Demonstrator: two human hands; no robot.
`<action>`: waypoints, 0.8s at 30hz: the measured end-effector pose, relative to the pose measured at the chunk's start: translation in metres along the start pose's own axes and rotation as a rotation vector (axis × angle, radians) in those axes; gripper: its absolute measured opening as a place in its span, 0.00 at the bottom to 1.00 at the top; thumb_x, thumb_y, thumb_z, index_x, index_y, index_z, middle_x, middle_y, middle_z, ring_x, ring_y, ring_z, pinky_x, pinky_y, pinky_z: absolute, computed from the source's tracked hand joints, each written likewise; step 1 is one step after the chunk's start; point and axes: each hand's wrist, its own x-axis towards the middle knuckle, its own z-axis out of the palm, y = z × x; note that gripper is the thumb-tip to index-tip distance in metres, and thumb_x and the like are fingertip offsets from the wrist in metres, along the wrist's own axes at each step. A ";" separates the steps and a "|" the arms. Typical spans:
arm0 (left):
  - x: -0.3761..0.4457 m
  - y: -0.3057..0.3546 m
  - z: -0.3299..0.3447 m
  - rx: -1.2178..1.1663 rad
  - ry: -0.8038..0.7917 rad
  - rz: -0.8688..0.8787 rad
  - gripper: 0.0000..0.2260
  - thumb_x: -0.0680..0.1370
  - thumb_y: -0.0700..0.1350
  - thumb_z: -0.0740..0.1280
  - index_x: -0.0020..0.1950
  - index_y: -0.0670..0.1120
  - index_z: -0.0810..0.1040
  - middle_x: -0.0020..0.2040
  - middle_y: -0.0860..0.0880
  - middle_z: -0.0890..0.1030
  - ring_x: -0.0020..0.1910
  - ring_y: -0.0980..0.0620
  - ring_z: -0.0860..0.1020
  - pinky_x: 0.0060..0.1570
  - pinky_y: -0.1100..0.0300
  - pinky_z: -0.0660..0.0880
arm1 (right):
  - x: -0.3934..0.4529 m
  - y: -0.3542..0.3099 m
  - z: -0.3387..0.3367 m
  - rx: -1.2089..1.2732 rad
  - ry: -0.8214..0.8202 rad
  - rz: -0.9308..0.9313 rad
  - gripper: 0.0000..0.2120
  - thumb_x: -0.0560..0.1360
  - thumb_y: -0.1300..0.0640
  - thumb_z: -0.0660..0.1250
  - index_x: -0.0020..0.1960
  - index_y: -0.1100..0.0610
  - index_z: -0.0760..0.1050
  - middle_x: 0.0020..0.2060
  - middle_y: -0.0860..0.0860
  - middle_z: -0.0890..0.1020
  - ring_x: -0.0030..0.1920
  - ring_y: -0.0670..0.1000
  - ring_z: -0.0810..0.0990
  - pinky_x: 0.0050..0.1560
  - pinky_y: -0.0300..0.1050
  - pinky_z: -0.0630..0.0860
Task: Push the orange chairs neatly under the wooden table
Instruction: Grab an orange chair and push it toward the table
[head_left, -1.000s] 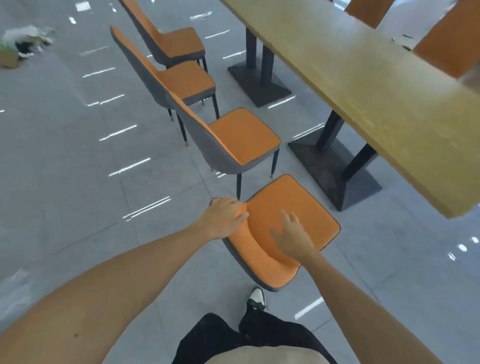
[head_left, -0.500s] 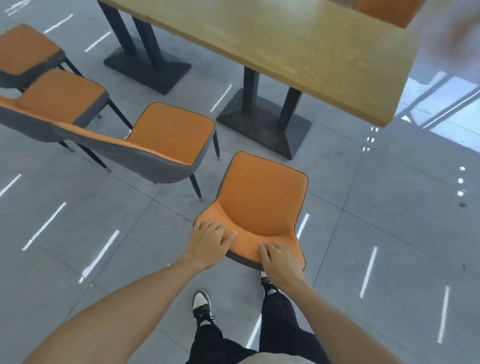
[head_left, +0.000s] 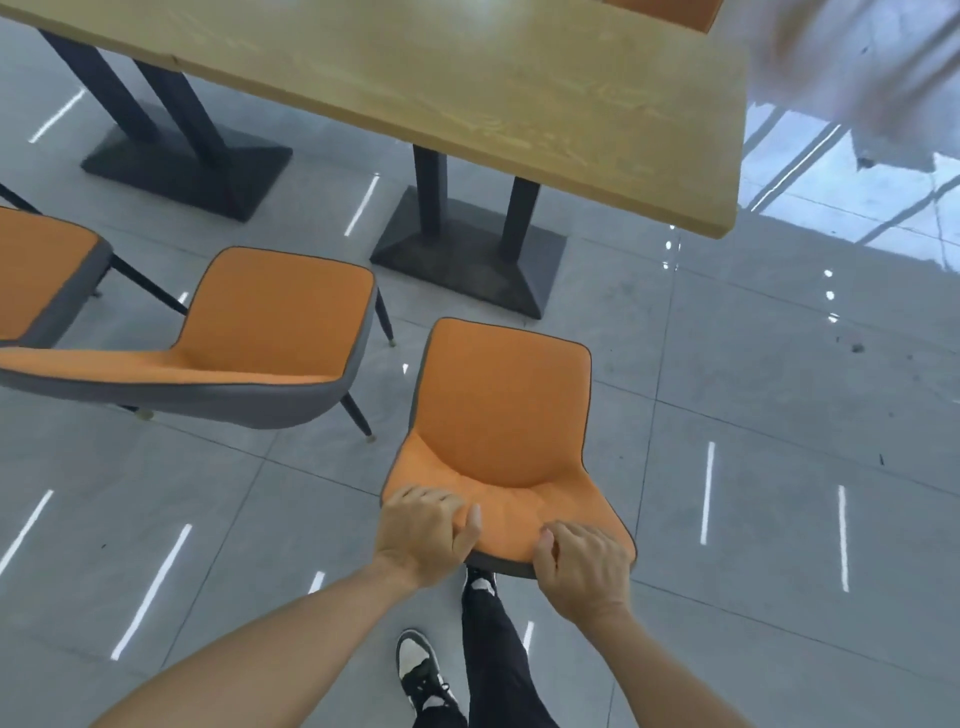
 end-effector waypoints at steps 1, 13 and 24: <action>0.012 -0.005 -0.004 0.002 0.000 0.003 0.20 0.78 0.55 0.58 0.28 0.49 0.74 0.27 0.53 0.76 0.27 0.50 0.73 0.33 0.59 0.68 | 0.010 -0.004 -0.001 0.001 0.009 0.003 0.18 0.75 0.51 0.56 0.27 0.52 0.67 0.23 0.46 0.72 0.24 0.48 0.68 0.25 0.43 0.65; 0.204 -0.031 -0.044 -0.045 -0.126 -0.077 0.23 0.81 0.56 0.57 0.27 0.49 0.63 0.24 0.54 0.63 0.28 0.52 0.65 0.37 0.56 0.59 | 0.202 0.007 -0.034 0.014 0.056 0.127 0.21 0.72 0.49 0.50 0.23 0.56 0.63 0.19 0.49 0.68 0.22 0.53 0.66 0.27 0.40 0.55; 0.322 -0.060 -0.055 -0.066 -0.093 -0.092 0.22 0.78 0.53 0.59 0.25 0.51 0.60 0.21 0.54 0.63 0.23 0.57 0.62 0.33 0.57 0.57 | 0.322 0.005 -0.050 0.011 0.080 0.144 0.21 0.72 0.51 0.53 0.22 0.56 0.66 0.18 0.51 0.71 0.21 0.54 0.69 0.27 0.39 0.58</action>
